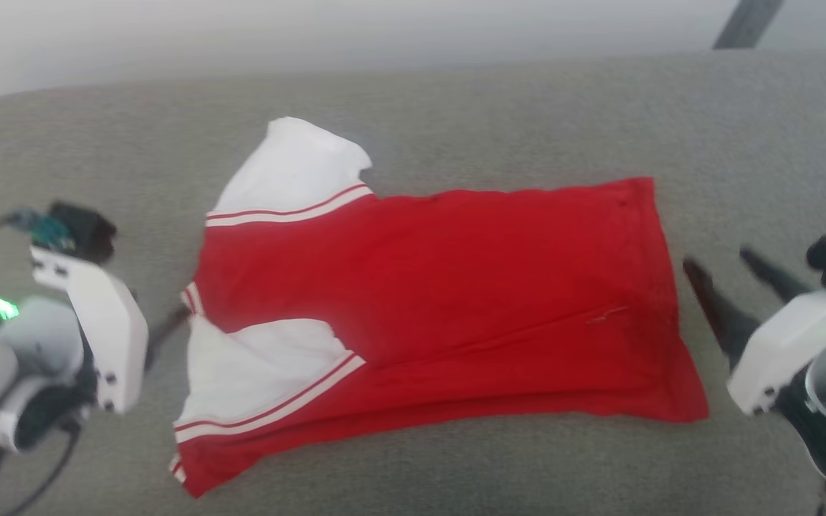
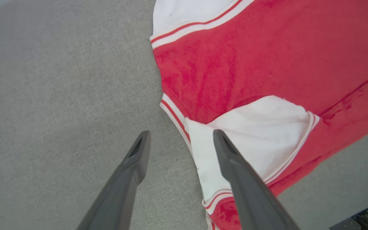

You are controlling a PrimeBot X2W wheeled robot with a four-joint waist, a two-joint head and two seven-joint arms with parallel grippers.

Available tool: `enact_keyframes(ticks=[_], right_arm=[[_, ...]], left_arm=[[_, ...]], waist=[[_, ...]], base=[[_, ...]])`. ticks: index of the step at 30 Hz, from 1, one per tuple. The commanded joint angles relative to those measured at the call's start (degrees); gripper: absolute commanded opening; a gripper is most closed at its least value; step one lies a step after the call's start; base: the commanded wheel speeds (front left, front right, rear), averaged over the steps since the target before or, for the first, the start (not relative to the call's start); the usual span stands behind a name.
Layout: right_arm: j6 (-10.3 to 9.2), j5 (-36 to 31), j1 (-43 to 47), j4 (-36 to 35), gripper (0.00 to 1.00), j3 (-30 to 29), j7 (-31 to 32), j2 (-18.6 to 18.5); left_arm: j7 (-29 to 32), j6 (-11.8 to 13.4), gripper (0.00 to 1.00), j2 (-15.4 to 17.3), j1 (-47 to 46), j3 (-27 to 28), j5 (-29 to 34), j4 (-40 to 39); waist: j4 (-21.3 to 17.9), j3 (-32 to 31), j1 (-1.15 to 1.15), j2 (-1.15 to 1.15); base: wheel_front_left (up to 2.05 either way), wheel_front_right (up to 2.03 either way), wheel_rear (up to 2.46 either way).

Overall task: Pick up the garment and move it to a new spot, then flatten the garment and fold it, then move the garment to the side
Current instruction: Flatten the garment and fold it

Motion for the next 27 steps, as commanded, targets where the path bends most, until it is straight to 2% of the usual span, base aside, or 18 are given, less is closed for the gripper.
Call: enact_keyframes(ticks=[1,8,12,16,20,27], right_arm=[[-0.03,-0.8,-1.1,-0.7,1.0,0.3,-2.7,0.6],[-0.03,-7.7,-6.4,-0.5,1.0,2.7,-27.0,6.5],[-0.03,-9.6,-8.0,1.6,1.0,3.6,-36.0,9.5],[-0.03,-10.3,-8.6,4.1,1.0,4.9,-40.8,10.9],[-0.03,-10.4,-9.6,6.0,1.0,5.5,-43.4,11.6],[-0.03,-10.3,-11.0,7.7,1.0,6.3,-45.1,12.2]], left_arm=[[-0.2,-0.4,1.0,0.0,-1.1,0.5,0.4,0.4],[-1.4,-6.5,1.0,-1.8,-11.0,3.4,3.4,8.7],[-1.6,-10.2,1.0,-2.9,-16.1,3.9,5.5,14.4],[-0.7,-13.8,1.0,-4.2,-21.4,3.7,7.5,19.7],[2.1,-16.0,1.0,-5.7,-25.7,3.5,7.4,25.4],[6.7,-16.9,1.0,-7.7,-30.8,3.6,6.7,32.3]], waist=[[-1.2,0.9,0.0,0.0],[-7.2,5.3,0.0,0.0],[-10.2,8.1,0.0,0.0],[-12.4,11.0,0.0,0.0],[-13.9,13.6,0.0,0.0],[-15.5,16.5,0.0,0.0]], base=[[0.0,0.0,0.0],[0.0,0.0,0.0],[0.0,0.0,0.0],[0.0,0.0,0.0],[0.0,0.0,0.0],[0.0,0.0,0.0]])
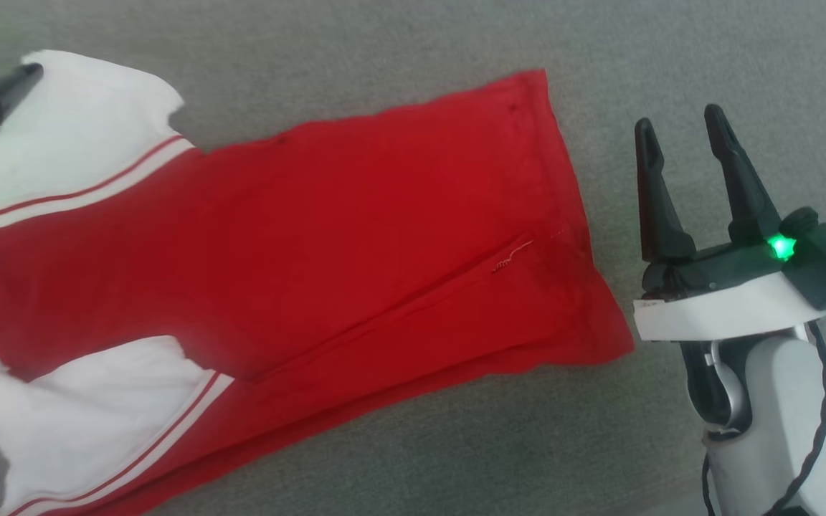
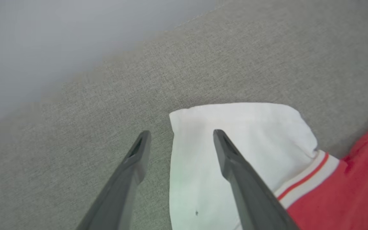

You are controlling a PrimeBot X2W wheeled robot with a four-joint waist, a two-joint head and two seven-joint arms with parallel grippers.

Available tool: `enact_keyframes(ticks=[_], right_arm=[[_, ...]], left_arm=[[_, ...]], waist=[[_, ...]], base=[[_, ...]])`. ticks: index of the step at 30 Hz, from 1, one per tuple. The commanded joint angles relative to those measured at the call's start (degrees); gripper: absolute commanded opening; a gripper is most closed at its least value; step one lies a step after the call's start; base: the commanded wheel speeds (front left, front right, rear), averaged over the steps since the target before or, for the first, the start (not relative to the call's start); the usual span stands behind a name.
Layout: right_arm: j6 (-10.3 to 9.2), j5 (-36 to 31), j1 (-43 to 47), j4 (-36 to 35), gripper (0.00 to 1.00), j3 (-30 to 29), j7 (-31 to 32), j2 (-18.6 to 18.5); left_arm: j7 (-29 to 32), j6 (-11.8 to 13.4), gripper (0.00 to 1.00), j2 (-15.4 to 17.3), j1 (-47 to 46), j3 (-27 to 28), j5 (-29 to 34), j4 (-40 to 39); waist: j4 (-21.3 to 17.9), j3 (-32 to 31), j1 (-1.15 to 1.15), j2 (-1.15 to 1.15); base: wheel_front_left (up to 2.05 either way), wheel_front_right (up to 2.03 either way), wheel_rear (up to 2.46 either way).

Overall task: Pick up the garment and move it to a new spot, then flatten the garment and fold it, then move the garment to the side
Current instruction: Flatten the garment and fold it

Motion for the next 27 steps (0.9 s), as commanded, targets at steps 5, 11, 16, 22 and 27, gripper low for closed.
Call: enact_keyframes(ticks=[5,11,16,22,27], right_arm=[[-0.03,0.3,-1.7,0.9,1.0,0.5,-1.0,0.5],[-0.03,0.4,-2.6,2.6,1.0,1.1,-0.9,0.6],[-0.03,0.5,-3.4,3.9,1.0,1.7,1.0,0.3],[-0.03,0.9,-6.7,6.1,1.0,2.9,5.5,-2.2],[-0.03,2.0,-12.7,11.0,1.0,4.3,11.1,-5.4]], left_arm=[[3.8,-0.5,1.0,-1.9,-2.7,-0.9,-0.4,5.5],[4.7,-1.2,1.0,-4.8,-2.4,-2.6,0.2,10.7],[7.2,-1.6,0.0,-7.3,-1.1,-3.5,-1.4,14.9],[5.9,-2.7,0.0,-9.6,-2.1,-4.0,-1.0,16.8],[4.6,-3.4,0.0,-12.6,-3.4,-4.3,-1.1,17.9]], waist=[[-1.4,2.8,0.0,0.0],[-1.3,3.8,0.0,0.0],[-0.6,3.4,0.0,0.0],[0.9,2.4,0.0,0.0],[2.7,1.6,0.0,0.0]], base=[[0.0,0.0,0.0],[0.0,0.0,0.0],[0.0,0.0,0.0],[0.0,0.0,0.0],[0.0,0.0,0.0]])
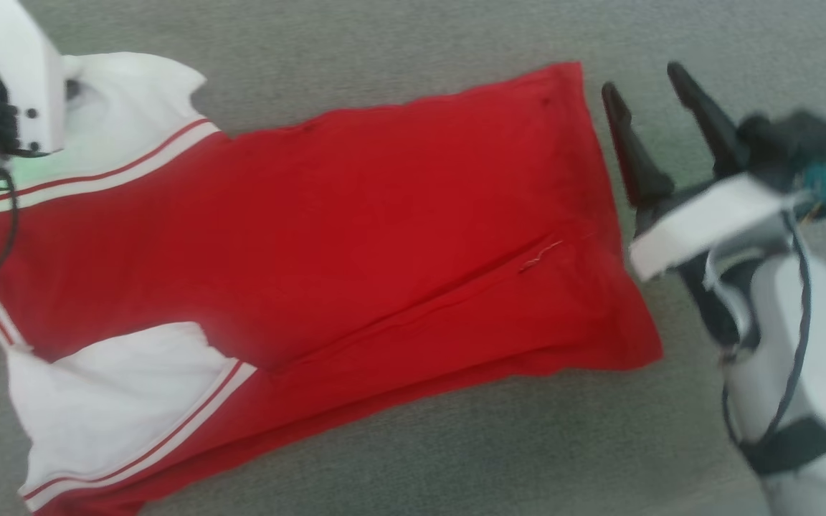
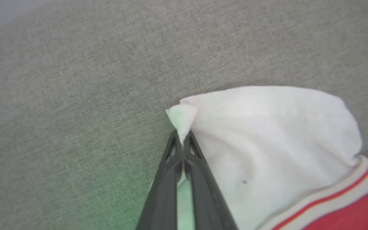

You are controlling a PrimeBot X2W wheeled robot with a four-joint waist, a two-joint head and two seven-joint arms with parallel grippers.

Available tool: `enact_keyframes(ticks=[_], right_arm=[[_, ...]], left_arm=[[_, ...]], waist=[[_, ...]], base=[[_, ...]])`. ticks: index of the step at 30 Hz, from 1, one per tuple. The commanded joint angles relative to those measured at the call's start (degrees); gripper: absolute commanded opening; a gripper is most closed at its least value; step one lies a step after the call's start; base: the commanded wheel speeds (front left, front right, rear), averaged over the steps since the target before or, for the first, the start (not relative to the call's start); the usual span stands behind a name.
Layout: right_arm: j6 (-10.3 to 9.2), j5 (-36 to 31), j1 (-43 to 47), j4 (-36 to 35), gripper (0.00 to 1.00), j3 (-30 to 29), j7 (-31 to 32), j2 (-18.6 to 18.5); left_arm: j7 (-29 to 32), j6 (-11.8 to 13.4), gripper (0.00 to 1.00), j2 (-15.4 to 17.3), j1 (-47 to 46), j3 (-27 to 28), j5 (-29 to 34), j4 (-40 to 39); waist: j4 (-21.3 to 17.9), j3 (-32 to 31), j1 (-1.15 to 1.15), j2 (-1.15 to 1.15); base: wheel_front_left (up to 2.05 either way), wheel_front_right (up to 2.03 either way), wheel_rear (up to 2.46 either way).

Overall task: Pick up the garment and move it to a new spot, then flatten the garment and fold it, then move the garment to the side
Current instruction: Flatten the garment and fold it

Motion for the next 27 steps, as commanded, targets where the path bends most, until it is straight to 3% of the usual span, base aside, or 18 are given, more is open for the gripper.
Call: enact_keyframes(ticks=[1,9,18,19,20,21,27], right_arm=[[-0.03,1.0,-2.6,2.3,1.0,0.3,2.1,-0.9],[-0.02,6.3,-12.1,13.9,1.0,5.1,18.3,-4.8],[-0.02,14.0,-18.4,22.9,1.0,10.0,35.3,-4.8],[-0.02,14.7,-18.9,23.8,0.79,10.4,37.1,-4.8],[-0.02,15.1,-19.6,24.4,0.35,11.4,38.7,-5.1],[-0.02,15.4,-20.3,24.8,0.0,12.1,39.7,-5.4],[-0.08,16.6,-23.6,26.4,0.0,13.6,39.5,-6.9]], left_arm=[[0.0,-0.4,0.0,-1.3,0.8,-1.0,0.2,0.9],[-2.4,-1.2,0.0,-4.8,-1.3,-1.8,0.1,3.0],[-4.6,-1.4,0.0,-6.2,-2.4,-2.3,-0.6,4.8],[-5.0,-1.4,0.0,-6.3,-2.5,-2.5,-0.7,4.8],[-5.3,-1.4,0.0,-6.4,-2.6,-2.7,-0.8,4.8],[-5.7,-1.4,0.0,-6.4,-2.8,-2.8,-0.9,4.7],[-7.4,-1.4,0.0,-6.2,-3.5,-3.8,-1.2,3.9]], waist=[[1.1,-0.5,0.0,0.0],[3.7,-0.9,0.0,0.0],[4.4,-0.5,0.0,0.0],[4.5,-0.5,0.0,0.0],[4.5,-0.5,0.0,0.0],[4.6,-0.5,0.0,0.0],[5.4,-0.8,0.0,0.0]], base=[[0.0,0.0,0.0],[0.0,0.0,0.0],[0.0,0.0,0.0],[0.0,0.0,0.0],[0.0,0.0,0.0],[0.0,0.0,0.0],[0.0,0.0,0.0]])
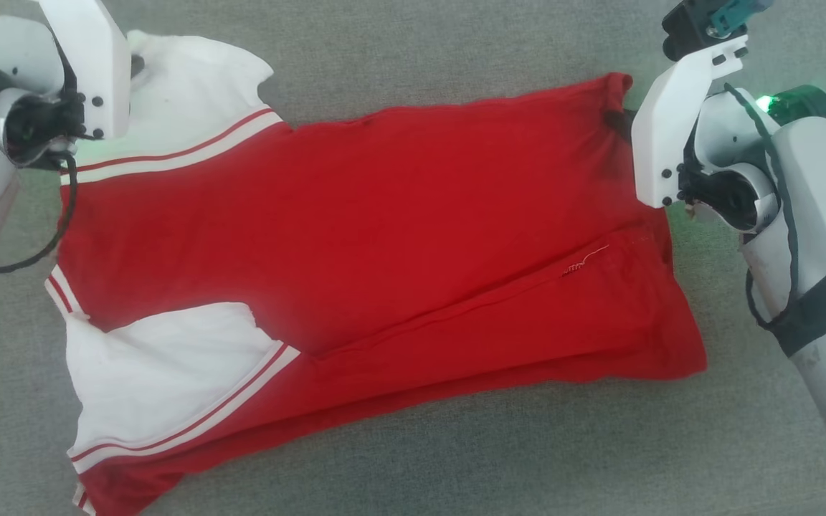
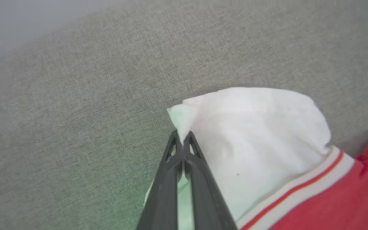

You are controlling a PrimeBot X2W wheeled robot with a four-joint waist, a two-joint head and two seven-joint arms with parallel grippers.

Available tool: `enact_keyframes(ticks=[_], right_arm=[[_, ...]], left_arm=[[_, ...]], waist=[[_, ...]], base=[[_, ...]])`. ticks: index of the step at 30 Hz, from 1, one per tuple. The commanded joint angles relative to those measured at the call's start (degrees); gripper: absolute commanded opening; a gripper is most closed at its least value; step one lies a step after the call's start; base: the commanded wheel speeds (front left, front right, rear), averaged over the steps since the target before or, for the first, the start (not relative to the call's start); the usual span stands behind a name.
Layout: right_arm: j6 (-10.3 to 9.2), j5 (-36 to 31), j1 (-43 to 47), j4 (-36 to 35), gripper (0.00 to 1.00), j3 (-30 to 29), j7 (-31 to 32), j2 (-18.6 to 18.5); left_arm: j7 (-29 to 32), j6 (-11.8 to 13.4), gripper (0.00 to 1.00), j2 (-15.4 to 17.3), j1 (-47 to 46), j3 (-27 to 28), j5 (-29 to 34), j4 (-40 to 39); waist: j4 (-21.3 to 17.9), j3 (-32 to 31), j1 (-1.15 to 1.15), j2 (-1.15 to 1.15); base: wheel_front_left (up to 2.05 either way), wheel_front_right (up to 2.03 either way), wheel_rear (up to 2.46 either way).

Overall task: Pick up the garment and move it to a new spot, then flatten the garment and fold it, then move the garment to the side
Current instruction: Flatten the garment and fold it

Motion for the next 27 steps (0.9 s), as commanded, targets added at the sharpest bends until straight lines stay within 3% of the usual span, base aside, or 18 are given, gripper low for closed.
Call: enact_keyframes(ticks=[1,12,18,22,27], right_arm=[[-0.12,0.2,-0.2,0.7,0.0,0.4,-0.5,-0.3],[-0.12,1.6,0.7,-1.4,0.0,2.4,-4.5,-4.2],[-0.12,3.0,5.2,-6.4,0.0,1.2,-5.4,-7.5],[-0.12,3.1,9.6,-10.1,0.0,0.1,-5.0,-9.5],[-0.12,3.9,16.3,-15.6,0.0,-0.9,-3.4,-12.3]], left_arm=[[-0.4,-0.1,0.0,0.2,-0.9,0.0,-0.2,-0.1],[2.0,-0.1,0.0,1.1,-2.0,-1.0,-3.9,-2.3],[3.6,0.4,0.0,2.7,0.3,-1.6,-4.1,-7.1],[4.1,2.6,0.0,4.9,3.5,-1.7,-5.0,-14.4],[4.7,8.0,0.0,10.6,10.2,-1.8,-6.3,-28.6]], waist=[[0.2,-0.2,0.0,0.0],[3.1,-4.3,0.0,0.0],[5.8,-8.1,0.0,0.0],[7.2,-10.2,0.0,0.0],[8.7,-12.4,0.0,0.0]], base=[[0.0,0.0,0.0],[0.0,0.0,0.0],[0.0,0.0,0.0],[0.0,0.0,0.0],[0.0,0.0,0.0]])
